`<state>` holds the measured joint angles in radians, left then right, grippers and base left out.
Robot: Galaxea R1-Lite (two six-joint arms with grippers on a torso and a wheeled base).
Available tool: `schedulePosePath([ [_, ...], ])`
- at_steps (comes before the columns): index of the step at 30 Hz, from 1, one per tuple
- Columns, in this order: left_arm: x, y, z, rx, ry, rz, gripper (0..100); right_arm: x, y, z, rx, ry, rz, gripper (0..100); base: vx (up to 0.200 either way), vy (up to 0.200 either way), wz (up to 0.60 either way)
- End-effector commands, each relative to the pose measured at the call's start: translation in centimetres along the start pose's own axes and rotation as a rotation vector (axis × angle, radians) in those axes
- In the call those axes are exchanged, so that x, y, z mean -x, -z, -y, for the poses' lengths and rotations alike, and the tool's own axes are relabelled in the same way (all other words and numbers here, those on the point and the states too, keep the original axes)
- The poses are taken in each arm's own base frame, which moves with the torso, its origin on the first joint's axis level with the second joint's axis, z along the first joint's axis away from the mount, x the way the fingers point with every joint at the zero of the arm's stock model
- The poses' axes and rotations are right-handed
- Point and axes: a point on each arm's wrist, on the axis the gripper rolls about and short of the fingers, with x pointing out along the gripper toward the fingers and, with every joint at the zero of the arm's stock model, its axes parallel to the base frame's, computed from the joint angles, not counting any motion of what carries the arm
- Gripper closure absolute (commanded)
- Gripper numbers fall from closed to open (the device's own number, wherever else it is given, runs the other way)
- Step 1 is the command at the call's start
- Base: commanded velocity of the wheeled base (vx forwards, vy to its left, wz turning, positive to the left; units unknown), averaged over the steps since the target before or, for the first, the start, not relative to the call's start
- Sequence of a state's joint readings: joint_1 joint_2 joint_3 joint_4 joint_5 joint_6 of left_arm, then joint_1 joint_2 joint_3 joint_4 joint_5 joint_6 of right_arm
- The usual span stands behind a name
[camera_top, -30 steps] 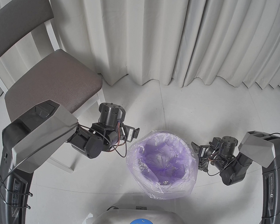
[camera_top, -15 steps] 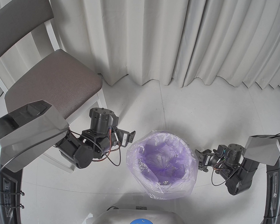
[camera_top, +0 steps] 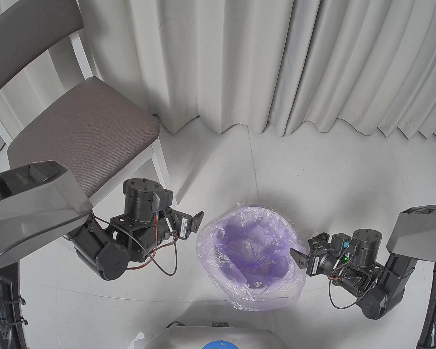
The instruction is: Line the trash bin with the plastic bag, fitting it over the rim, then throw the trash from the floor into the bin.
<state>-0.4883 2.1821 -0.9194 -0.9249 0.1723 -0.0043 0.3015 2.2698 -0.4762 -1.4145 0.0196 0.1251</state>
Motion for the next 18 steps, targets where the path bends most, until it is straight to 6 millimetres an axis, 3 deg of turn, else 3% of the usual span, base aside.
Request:
schedulePosePath([
  [1,2.2,-0.3,-0.4,0.005,-0.001,0.031,0,0.9,0.2,-0.8,0.024,-0.01,-0.037,0,0.0,0.0,0.0],
  [9,3.6,-0.1,0.1,0.011,0.018,0.048,0,3.0,2.4,0.4,0.015,0.028,-0.137,0,0.0,0.0,0.0],
  [15,3.7,-0.1,0.7,0.008,0.034,0.058,0,3.5,5.0,1.4,0.008,0.055,-0.168,0,0.0,0.0,0.0],
  [18,3.7,-0.1,0.8,0.007,0.037,0.057,0,3.9,5.3,1.8,-0.004,0.07,-0.187,0,0.0,0.0,0.0],
])
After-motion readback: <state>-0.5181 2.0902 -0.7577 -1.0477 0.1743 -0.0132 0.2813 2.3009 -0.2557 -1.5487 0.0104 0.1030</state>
